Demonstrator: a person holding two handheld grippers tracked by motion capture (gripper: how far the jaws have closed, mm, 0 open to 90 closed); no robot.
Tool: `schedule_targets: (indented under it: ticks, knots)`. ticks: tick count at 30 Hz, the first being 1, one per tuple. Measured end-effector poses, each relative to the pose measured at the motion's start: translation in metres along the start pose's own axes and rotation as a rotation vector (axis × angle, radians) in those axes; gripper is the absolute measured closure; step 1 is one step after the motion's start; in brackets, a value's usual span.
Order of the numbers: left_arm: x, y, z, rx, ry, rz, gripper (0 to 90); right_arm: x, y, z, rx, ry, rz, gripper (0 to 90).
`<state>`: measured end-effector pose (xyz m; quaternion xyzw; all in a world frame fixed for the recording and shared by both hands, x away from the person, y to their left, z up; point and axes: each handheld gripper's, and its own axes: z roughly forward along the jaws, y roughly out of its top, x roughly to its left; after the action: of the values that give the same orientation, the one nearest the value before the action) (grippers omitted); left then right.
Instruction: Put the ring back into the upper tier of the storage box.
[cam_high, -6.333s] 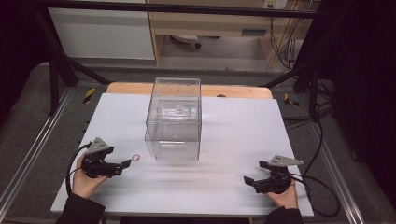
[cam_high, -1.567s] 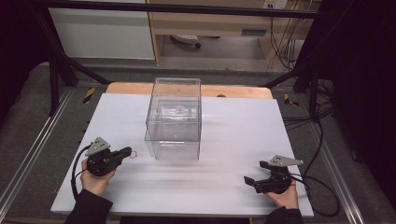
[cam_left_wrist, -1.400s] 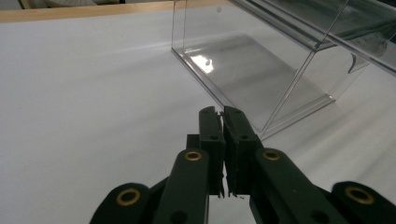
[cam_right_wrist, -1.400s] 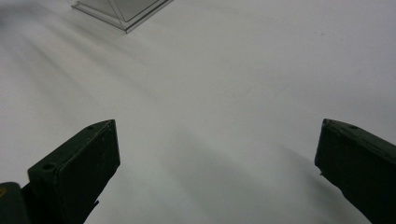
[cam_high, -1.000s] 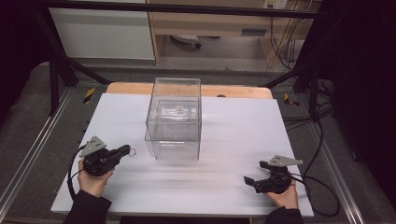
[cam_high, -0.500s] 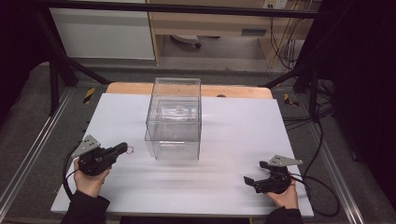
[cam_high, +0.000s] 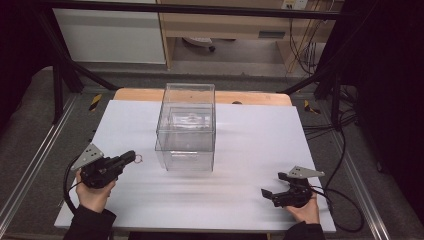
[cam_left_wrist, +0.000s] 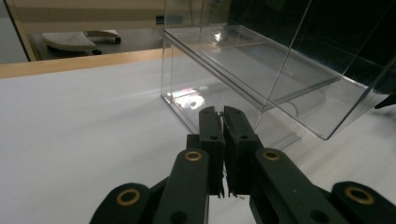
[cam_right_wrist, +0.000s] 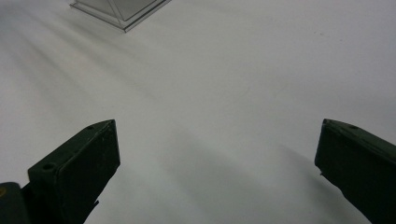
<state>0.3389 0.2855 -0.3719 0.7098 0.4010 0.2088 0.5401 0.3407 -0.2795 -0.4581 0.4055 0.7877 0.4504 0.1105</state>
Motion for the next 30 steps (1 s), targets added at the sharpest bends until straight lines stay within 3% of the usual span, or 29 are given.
schedule_targets:
  ticks: [30]
  knots:
    - [-0.014, 0.026, -0.018, -0.098, -0.036, 0.018, 86.4, 0.000, 0.000, 0.000, -0.003, -0.006, -0.001, 0.5]
